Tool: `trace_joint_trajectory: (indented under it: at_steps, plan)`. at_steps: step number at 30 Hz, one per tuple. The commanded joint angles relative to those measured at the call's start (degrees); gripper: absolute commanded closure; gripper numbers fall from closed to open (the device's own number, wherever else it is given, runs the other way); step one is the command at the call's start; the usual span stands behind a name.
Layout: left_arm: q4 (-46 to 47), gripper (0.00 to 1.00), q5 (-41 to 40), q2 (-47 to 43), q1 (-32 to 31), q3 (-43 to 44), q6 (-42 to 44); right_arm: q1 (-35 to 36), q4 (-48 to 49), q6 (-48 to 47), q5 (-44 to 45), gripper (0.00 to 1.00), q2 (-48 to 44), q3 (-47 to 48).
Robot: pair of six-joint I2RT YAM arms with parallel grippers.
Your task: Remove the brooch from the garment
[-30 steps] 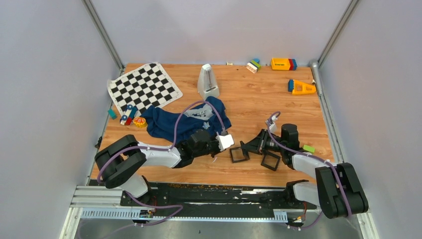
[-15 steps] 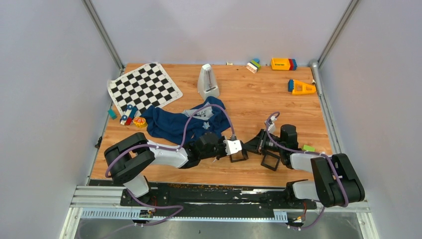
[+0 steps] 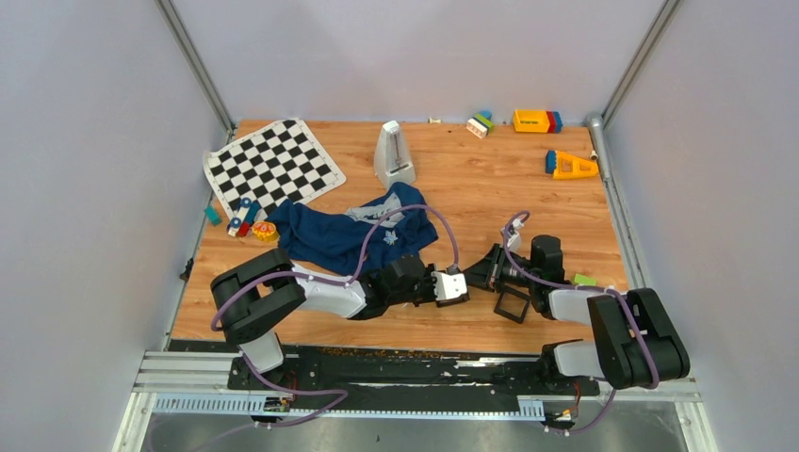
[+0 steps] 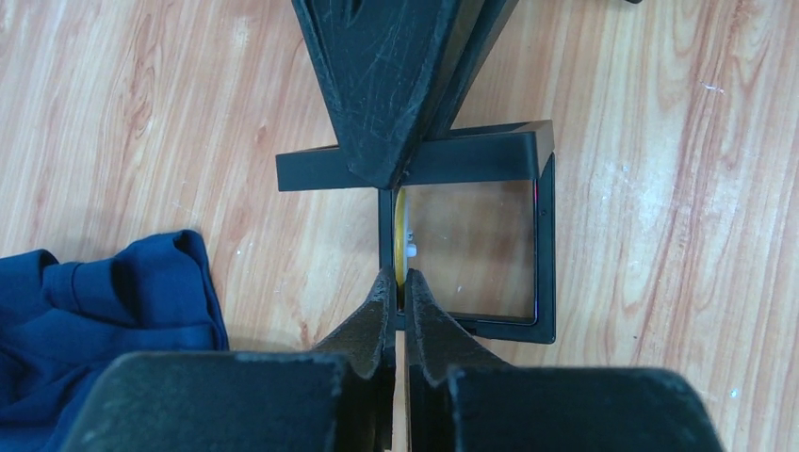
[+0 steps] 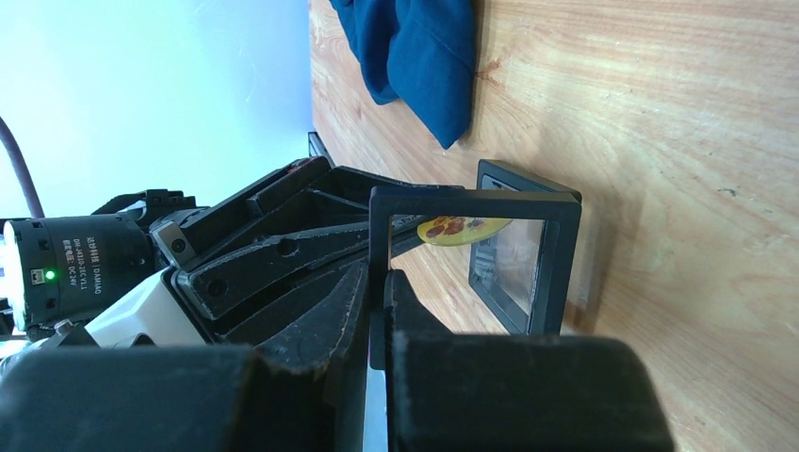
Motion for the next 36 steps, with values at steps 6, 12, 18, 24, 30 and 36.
trace_joint_trajectory:
  at_steps: [6, 12, 18, 24, 30, 36]
  plan:
    - [-3.22, 0.72, 1.58, 1.2, -0.98, 3.29, 1.27, -0.14, 3.28, -0.29, -0.19, 1.0, 1.48, 0.14]
    - [-4.54, 0.6, 6.2, 1.19, -0.99, 3.85, 0.2, -0.14, 3.47, -0.61, -0.05, 1.0, 3.06, 0.41]
    - [-4.56, 0.48, 8.92, -0.55, -0.97, 3.11, -1.52, -0.13, 1.79, -1.32, 0.4, 1.0, 3.17, 1.16]
    - [-6.47, 0.44, 9.64, -1.78, -0.94, 3.53, -3.24, -0.12, -5.86, -4.45, 3.32, 1.0, 0.84, 3.03]
    - [-7.41, 0.45, 8.08, -5.54, 0.54, 2.98, -7.5, 0.39, -18.74, -10.47, 9.55, 1.0, -3.33, 7.06]
    - [-6.71, 0.45, 11.35, -11.64, 8.34, 1.01, -15.79, 1.32, -27.53, -15.6, 17.02, 1.0, -4.92, 11.42]
